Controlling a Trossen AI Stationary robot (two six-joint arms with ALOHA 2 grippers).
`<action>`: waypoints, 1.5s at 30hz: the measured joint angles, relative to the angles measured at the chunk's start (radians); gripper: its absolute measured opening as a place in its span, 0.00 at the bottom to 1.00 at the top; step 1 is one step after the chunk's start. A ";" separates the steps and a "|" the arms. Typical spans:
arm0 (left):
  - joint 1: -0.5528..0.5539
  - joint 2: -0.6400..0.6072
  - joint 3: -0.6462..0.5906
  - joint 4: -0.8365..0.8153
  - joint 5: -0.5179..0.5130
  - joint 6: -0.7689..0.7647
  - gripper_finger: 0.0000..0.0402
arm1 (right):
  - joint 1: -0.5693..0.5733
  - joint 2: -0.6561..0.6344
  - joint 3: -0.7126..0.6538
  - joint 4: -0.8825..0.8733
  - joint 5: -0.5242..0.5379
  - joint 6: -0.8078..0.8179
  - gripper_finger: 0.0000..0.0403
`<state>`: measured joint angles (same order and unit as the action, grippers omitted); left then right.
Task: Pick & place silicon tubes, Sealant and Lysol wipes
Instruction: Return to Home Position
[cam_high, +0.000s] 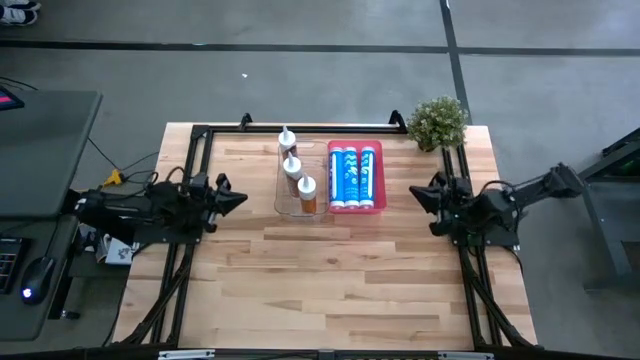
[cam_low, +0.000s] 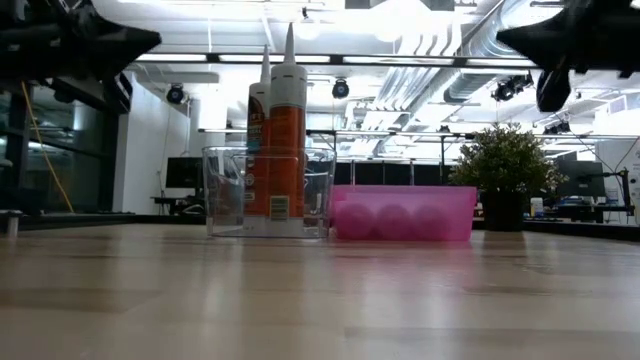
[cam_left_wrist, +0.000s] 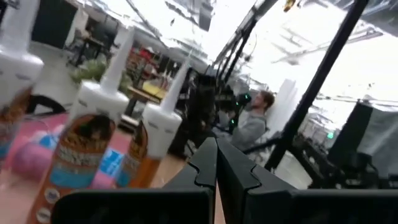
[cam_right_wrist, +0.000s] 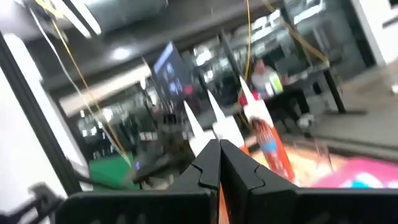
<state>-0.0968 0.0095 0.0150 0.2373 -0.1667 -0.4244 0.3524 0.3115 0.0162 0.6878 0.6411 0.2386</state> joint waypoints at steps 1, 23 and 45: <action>0.017 0.000 0.000 0.007 0.013 0.000 0.00 | -0.031 0.000 0.000 -0.035 -0.032 0.028 0.00; 0.130 0.001 -0.003 -0.126 0.086 0.035 0.00 | -0.374 0.000 0.000 -0.423 -0.546 0.036 0.00; 0.129 0.001 -0.003 -0.155 0.009 0.035 0.00 | -0.374 0.001 0.001 -0.665 -0.683 -0.013 0.00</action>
<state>0.0326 0.0109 0.0116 0.0820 -0.1581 -0.3898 -0.0219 0.3126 0.0170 0.0227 -0.0416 0.2260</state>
